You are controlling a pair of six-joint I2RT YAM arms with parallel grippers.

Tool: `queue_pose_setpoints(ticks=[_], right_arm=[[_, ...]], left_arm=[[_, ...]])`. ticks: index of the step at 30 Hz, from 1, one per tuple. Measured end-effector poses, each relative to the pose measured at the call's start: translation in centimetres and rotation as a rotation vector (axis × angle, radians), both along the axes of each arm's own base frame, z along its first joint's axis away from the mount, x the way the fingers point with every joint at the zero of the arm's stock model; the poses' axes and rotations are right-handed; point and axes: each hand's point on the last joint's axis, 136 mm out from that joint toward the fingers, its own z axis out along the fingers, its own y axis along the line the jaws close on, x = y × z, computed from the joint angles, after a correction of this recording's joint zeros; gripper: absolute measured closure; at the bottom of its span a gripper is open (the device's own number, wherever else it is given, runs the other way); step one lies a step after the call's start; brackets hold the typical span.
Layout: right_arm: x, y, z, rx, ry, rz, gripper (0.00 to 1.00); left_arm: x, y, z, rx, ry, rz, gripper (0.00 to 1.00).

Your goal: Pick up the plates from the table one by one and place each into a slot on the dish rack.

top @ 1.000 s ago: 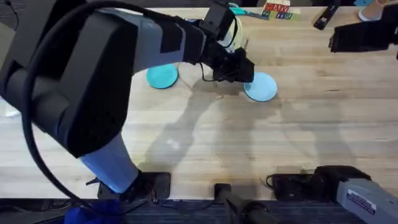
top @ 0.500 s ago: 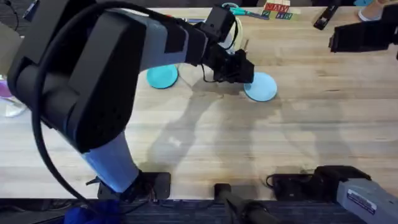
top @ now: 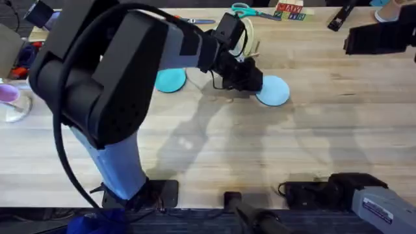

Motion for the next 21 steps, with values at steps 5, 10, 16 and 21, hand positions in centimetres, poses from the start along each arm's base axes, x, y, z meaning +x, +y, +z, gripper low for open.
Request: queue_pose_setpoints(ticks=[5,10,16,21], right_arm=[[0.0,0.0,0.0,0.000,0.000,0.000,0.007],[0.0,0.0,0.0,0.000,0.000,0.000,0.007],[0.0,0.0,0.0,0.000,0.000,0.000,0.007],[-0.3,0.0,-0.3,0.000,0.016,0.000,0.006]], left_arm=[[0.0,0.0,-0.1,0.000,-0.001,0.001,0.961],[-0.2,-0.1,-1.0,-0.001,0.027,-0.005,0.960],[-0.3,-0.6,-1.1,-0.029,0.054,-0.022,0.961],[-0.3,-0.7,-1.1,-0.035,0.059,-0.026,0.960]])
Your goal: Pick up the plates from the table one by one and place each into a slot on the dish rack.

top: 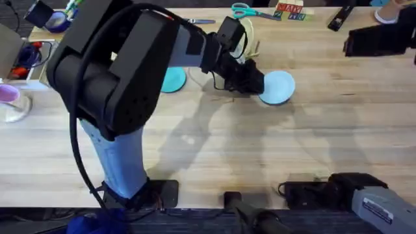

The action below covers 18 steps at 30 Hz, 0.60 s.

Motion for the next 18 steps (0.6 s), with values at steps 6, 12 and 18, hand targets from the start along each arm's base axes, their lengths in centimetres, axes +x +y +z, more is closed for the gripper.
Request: queue_pose_setpoints(ticks=[6,12,18], right_arm=[[-0.3,0.5,-0.4,0.021,0.023,0.017,0.007],[0.6,1.2,-1.8,0.077,0.089,0.041,0.007],[1.6,0.9,-3.2,0.167,0.152,0.039,0.007]], left_arm=[[0.0,0.0,0.0,0.000,0.001,0.000,0.960],[0.0,0.0,0.0,0.000,0.001,0.000,0.960],[0.0,0.0,0.0,0.000,0.001,0.000,0.961]])
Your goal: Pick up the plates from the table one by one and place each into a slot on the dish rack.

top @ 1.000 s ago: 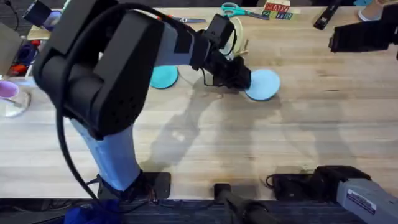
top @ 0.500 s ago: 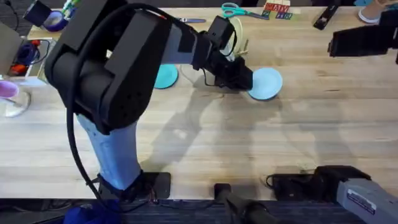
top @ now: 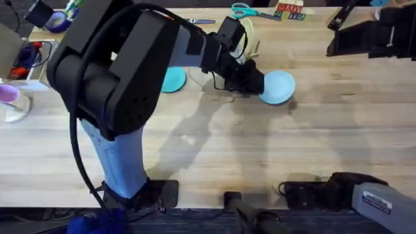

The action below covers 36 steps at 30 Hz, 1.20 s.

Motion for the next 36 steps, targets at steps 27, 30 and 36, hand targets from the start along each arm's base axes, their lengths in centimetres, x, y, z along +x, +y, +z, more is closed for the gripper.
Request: queue_pose_setpoints(ticks=[27,30,36], right_arm=[[2.7,2.5,-14.1,0.368,0.169,0.088,0.008],[3.6,2.5,-15.3,0.380,0.179,0.095,0.008],[5.6,2.2,-17.4,0.382,0.172,0.105,0.007]], left_arm=[[0.0,0.0,0.0,0.000,0.000,0.000,0.961],[0.0,0.0,0.0,0.000,0.000,0.000,0.960],[0.0,0.0,0.0,0.000,0.000,0.000,0.961]])
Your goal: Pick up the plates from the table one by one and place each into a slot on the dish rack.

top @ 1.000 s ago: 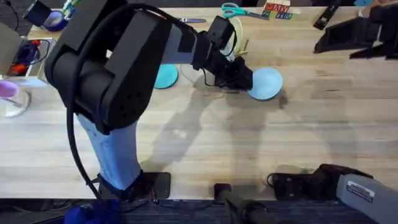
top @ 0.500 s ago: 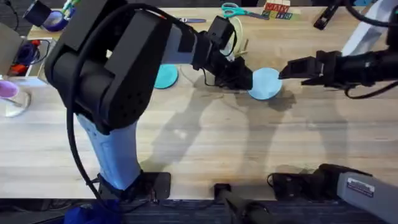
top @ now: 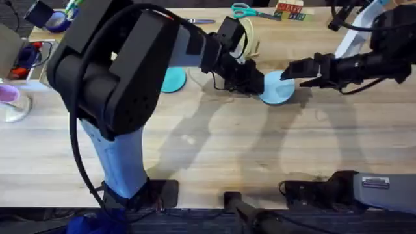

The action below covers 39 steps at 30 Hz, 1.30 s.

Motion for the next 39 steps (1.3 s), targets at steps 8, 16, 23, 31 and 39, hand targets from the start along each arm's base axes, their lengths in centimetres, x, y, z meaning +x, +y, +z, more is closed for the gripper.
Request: queue_pose_setpoints(ticks=[8,16,23,31,39], right_arm=[[0.3,0.6,-1.8,0.056,0.045,0.011,0.007],[1.0,0.8,-1.9,0.081,0.023,0.016,0.007],[1.3,1.3,-1.7,0.082,0.011,0.025,0.006],[1.4,1.9,-2.1,0.083,0.013,0.044,0.007],[1.3,2.0,-3.1,0.098,0.051,0.035,0.008]], left_arm=[[0.0,0.0,0.0,0.000,0.000,0.000,0.961],[0.0,0.0,0.0,0.000,0.000,0.000,0.961],[0.0,0.0,0.0,0.000,0.000,0.000,0.960],[0.0,0.0,0.0,0.000,0.000,0.000,0.960],[0.0,0.0,0.0,0.000,0.000,0.000,0.960]])
